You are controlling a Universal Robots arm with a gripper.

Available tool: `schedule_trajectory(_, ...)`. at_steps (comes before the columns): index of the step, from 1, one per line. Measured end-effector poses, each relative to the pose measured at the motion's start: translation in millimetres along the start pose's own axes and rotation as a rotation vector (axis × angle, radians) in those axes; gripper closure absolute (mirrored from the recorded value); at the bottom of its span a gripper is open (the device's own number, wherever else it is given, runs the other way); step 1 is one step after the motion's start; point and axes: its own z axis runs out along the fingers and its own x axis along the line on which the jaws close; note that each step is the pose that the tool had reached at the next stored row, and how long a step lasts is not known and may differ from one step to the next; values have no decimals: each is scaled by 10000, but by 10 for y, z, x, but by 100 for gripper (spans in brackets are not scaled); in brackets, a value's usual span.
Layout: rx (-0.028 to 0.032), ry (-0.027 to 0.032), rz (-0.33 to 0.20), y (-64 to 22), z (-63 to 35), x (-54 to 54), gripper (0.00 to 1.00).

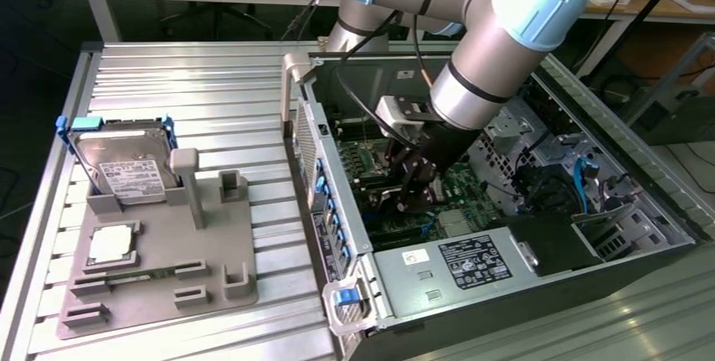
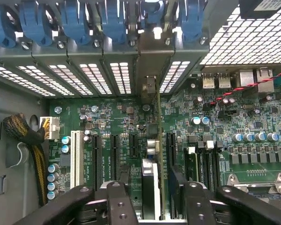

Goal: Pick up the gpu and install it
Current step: 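Insert the gpu into the slot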

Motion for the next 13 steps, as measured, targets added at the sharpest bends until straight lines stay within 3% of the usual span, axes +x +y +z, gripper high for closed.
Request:
schedule_trajectory(7, 0, -2, 0, 57, -277, -1, 54)
schedule_trajectory(12, 2, 17, 3, 58, -284, -2, 55)
schedule_trajectory(13, 1, 18, 4, 58, -284, -2, 62)
